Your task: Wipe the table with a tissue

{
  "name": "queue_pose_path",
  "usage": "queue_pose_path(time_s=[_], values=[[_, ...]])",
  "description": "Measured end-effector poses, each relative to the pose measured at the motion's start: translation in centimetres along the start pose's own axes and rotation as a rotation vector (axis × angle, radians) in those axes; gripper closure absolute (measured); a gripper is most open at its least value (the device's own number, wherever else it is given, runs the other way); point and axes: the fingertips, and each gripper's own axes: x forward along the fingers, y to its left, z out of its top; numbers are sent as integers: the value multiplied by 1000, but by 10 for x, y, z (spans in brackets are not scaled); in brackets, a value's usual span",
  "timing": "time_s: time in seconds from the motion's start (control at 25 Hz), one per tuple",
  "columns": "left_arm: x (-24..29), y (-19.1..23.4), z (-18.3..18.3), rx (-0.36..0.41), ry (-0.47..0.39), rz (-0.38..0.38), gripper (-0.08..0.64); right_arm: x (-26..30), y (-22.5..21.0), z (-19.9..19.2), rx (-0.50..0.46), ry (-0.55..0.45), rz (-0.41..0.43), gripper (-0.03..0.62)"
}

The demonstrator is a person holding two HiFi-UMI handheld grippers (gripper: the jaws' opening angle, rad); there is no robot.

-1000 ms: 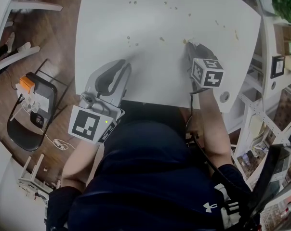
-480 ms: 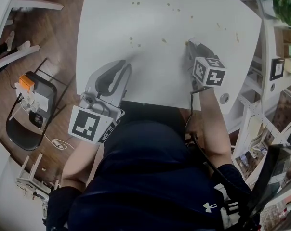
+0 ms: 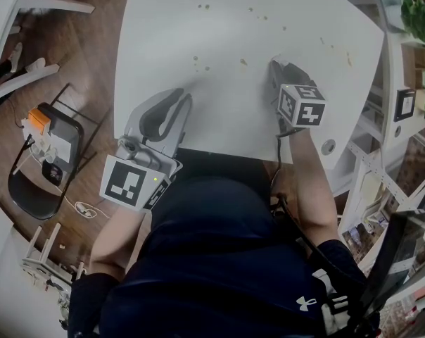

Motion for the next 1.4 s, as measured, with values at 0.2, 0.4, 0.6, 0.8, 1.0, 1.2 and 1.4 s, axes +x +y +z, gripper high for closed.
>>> queue_pose_path(time_s=[0.2, 0.4, 0.6, 0.8, 1.0, 1.2, 1.4], values=[[0, 2, 2, 3, -1, 2, 508, 3, 13, 0, -35, 0, 14, 549], [1, 1, 3, 6, 0, -1, 508, 4, 25, -3, -60, 6, 40, 549], [5, -6, 2, 9, 2, -9, 508, 3, 40, -11, -121, 22, 83, 549], [10, -17, 1, 17, 3, -17, 508, -4, 42, -21, -151, 35, 110, 549], [16, -30, 1, 23, 3, -24, 508, -12, 26, -28, -140, 41, 104, 549], [17, -38, -1, 21, 5, -31, 508, -19, -4, -28, -63, 42, 74, 549], [15, -37, -3, 14, 3, -31, 508, -14, -7, -19, -29, 27, 43, 549]])
